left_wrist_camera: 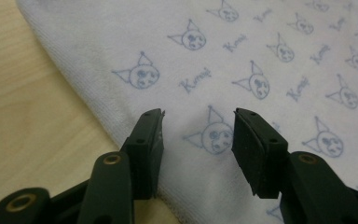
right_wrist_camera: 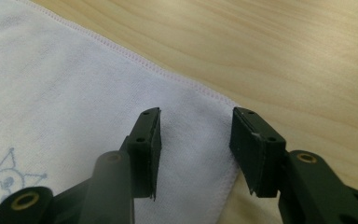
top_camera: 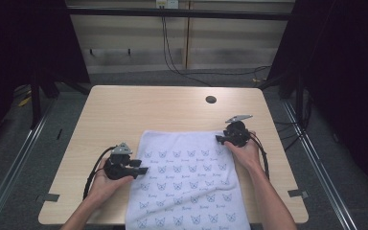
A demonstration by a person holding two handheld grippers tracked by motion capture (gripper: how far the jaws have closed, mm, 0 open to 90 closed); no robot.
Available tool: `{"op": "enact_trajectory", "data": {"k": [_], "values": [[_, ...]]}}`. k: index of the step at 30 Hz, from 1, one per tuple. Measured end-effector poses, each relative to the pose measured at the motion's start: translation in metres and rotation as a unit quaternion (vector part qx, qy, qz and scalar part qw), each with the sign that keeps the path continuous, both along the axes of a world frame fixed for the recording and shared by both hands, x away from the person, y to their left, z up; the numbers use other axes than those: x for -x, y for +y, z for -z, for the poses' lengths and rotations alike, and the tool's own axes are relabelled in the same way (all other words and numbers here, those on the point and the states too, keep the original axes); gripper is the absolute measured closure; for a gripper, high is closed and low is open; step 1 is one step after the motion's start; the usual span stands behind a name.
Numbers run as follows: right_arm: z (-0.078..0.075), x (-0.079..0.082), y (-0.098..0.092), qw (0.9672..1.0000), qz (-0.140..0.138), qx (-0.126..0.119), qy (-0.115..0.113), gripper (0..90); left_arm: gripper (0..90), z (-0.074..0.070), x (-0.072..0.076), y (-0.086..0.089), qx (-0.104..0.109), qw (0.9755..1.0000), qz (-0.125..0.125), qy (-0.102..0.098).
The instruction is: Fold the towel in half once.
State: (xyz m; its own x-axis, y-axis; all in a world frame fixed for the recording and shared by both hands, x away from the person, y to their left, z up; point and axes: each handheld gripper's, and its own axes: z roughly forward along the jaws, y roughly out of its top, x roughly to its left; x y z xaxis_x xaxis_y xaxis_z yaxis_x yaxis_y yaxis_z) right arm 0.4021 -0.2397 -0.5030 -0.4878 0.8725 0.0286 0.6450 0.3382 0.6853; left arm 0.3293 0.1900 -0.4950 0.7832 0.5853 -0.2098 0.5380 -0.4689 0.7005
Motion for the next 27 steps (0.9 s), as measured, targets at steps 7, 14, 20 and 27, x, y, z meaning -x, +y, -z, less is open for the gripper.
{"op": "enact_trajectory", "data": {"k": [7, 14, 20, 27], "values": [[-0.001, 0.004, 0.003, 0.9999, -0.011, -0.01, 0.006, 79.4, 49.7, -0.013, -0.026, 0.007, 0.016, 0.9988, -0.042, -0.021], [0.0, 0.008, 0.004, 0.999, -0.022, -0.035, 0.018, 87.2, 49.4, -0.013, -0.07, -0.005, 0.017, 0.996, -0.085, -0.022], [0.001, 0.009, 0.004, 0.9988, -0.024, -0.038, 0.019, 87.2, 52.3, -0.007, -0.086, -0.015, -0.003, 0.9943, -0.104, -0.024], [0.003, 0.011, 0.002, 0.9983, -0.024, -0.051, 0.014, 86.9, 67.6, 0.005, -0.091, -0.018, -0.023, 0.9938, -0.108, -0.014]]}}
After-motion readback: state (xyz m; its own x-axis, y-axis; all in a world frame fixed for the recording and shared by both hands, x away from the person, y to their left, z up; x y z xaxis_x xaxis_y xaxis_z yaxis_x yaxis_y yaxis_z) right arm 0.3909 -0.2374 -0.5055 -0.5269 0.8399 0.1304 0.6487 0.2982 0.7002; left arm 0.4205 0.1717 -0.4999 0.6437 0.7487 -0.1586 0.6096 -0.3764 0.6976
